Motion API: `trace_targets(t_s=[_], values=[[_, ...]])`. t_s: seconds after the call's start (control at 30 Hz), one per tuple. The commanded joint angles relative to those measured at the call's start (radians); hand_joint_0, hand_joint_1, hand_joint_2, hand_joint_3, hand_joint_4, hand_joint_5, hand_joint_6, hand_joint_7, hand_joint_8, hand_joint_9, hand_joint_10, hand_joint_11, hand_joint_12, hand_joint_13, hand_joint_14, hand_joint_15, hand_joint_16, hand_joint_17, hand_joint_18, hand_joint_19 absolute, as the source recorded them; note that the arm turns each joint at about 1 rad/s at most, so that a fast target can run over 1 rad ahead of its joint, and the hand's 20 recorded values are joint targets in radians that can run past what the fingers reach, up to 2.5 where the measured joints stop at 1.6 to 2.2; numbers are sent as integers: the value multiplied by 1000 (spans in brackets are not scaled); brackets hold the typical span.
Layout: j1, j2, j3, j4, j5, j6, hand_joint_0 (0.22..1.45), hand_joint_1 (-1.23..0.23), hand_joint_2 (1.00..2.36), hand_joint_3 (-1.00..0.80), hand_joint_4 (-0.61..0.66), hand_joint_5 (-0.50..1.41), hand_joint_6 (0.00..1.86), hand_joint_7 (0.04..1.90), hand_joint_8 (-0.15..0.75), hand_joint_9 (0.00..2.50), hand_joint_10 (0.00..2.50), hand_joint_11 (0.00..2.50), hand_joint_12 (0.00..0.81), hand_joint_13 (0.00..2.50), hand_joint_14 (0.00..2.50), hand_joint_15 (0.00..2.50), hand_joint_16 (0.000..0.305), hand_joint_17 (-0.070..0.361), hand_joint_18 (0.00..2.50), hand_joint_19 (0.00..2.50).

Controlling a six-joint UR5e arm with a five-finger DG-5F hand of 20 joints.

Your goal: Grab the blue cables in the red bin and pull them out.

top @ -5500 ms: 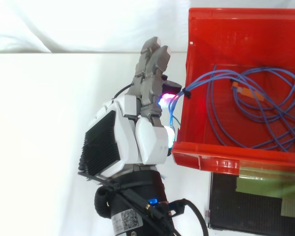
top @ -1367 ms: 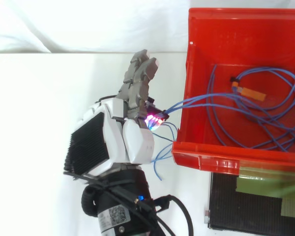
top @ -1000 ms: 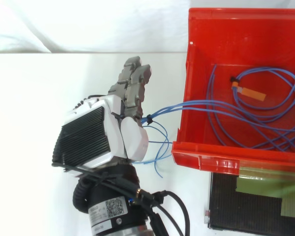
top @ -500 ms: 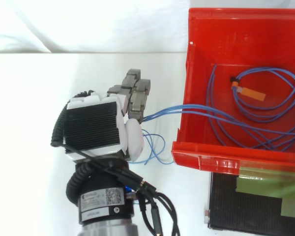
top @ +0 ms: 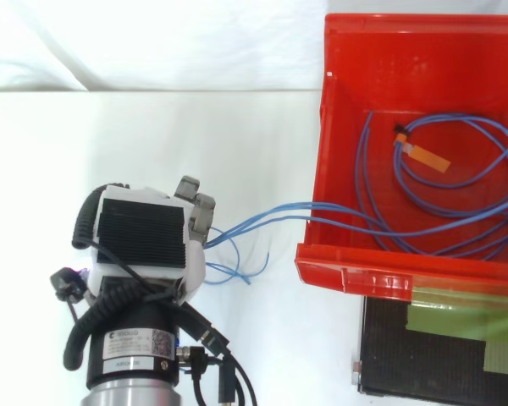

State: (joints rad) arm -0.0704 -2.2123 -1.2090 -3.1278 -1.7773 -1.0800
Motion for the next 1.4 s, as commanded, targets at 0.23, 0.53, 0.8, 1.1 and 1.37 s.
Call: trace_targets(t_s=[0.23, 0.53, 0.8, 1.1, 1.37], values=[[30, 0, -1, -44, 56, 611, 900, -835, 1000, -1000, 97, 799, 918, 408, 264, 675, 13, 350, 331, 395, 7, 177, 47, 107, 361, 413], [52, 0, 0, -48, 64, 739, 900, -836, 1000, -1000, 101, 800, 913, 411, 265, 676, 13, 354, 333, 398, 6, 174, 47, 106, 363, 413], [81, 0, 0, -81, 64, 866, 900, -836, 1000, -1000, 94, 800, 909, 413, 264, 678, 13, 351, 332, 406, 7, 180, 47, 106, 365, 412], [115, 0, 0, -143, 75, 930, 901, -837, 1000, -1000, 99, 805, 903, 410, 263, 684, 13, 358, 332, 406, 7, 183, 47, 106, 367, 420], [136, 0, 0, -198, 90, 1006, 900, -840, 1000, -1000, 99, 806, 902, 412, 265, 687, 13, 347, 332, 409, 8, 187, 47, 106, 367, 419]])
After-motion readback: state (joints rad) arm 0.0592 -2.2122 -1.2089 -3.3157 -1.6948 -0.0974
